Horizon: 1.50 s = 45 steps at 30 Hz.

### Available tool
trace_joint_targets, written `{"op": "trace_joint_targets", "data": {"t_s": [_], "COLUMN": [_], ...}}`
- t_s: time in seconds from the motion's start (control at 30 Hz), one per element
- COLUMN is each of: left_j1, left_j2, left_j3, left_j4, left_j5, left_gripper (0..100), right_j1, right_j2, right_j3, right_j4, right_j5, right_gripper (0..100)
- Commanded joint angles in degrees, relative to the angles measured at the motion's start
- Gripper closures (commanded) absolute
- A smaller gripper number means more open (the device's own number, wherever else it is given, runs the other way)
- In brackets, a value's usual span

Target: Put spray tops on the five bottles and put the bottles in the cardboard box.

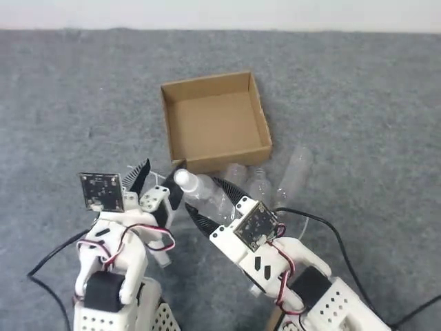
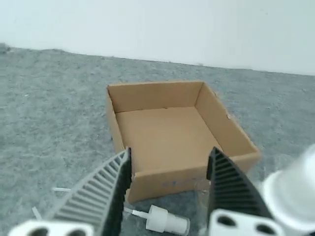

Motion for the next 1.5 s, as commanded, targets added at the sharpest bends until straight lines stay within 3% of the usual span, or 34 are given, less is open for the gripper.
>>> {"op": "trace_joint_targets", "data": {"t_s": [0.0, 0.23, 0.53, 0.77, 1.2, 1.47], "left_j1": [3.7, -0.5, -14.4, -25.0, -26.2, -26.3], "left_j2": [-1.1, -1.1, -1.1, -1.1, -1.1, -1.1], "left_j3": [-5.3, -6.1, -7.7, -2.0, 3.8, 3.9], "left_j4": [4.7, 4.9, 5.4, 5.0, 1.3, 1.3], "left_j5": [-0.7, -0.7, -0.7, -0.3, 1.5, 1.4], "left_gripper": [76, 76, 76, 76, 76, 76], "right_j1": [-0.8, -0.5, -0.5, 0.2, 5.7, 5.8], "right_j2": [-1.2, -1.2, -1.2, -1.2, -0.2, 18.7], "right_j3": [-1.1, -1.1, -1.1, -1.4, -11.5, -26.5], "right_j4": [0.0, 0.0, 0.0, 0.0, 0.0, -0.7], "right_j5": [1.2, 1.1, 1.1, 1.0, -4.2, -4.2], "right_gripper": [99.2, 99.2, 99.2, 99.2, 99.3, 99.3]}}
